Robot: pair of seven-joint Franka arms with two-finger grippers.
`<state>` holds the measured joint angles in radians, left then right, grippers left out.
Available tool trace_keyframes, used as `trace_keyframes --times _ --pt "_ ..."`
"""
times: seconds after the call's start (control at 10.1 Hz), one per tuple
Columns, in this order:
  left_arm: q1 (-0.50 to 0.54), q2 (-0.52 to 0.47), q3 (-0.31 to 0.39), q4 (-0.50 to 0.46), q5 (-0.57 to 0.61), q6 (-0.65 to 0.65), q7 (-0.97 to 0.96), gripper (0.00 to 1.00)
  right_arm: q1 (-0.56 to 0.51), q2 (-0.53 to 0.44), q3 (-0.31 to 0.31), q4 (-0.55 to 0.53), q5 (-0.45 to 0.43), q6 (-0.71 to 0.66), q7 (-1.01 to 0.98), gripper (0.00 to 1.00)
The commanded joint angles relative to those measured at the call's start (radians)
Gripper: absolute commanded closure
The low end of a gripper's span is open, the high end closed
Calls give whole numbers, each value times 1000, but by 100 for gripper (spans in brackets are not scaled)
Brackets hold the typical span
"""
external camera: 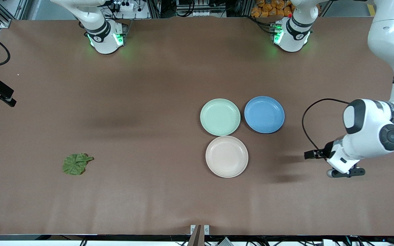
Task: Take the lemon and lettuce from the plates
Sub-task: 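Lower the lemon onto the table and open the left gripper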
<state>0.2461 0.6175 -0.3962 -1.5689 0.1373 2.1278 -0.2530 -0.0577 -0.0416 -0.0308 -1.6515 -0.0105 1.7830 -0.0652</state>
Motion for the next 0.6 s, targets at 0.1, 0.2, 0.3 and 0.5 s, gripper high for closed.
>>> trace_keyframes --times 0.1,0.2,0.3,0.5 --pt "-4 -53 -4 -46 5 -8 -34 0 -10 -10 17 7 -5 -34 19 0" --pt "-4 -102 9 -106 5 -8 -29 0 -7 -11 17 7 -5 -37 19 0" --pt "-2 -152 22 -165 7 -8 -14 0 -5 -11 15 10 -3 -43 19 0" --pt "-42 -279 90 -279 -10 -6 35 0 -8 -4 9 80 0 -112 12 0"
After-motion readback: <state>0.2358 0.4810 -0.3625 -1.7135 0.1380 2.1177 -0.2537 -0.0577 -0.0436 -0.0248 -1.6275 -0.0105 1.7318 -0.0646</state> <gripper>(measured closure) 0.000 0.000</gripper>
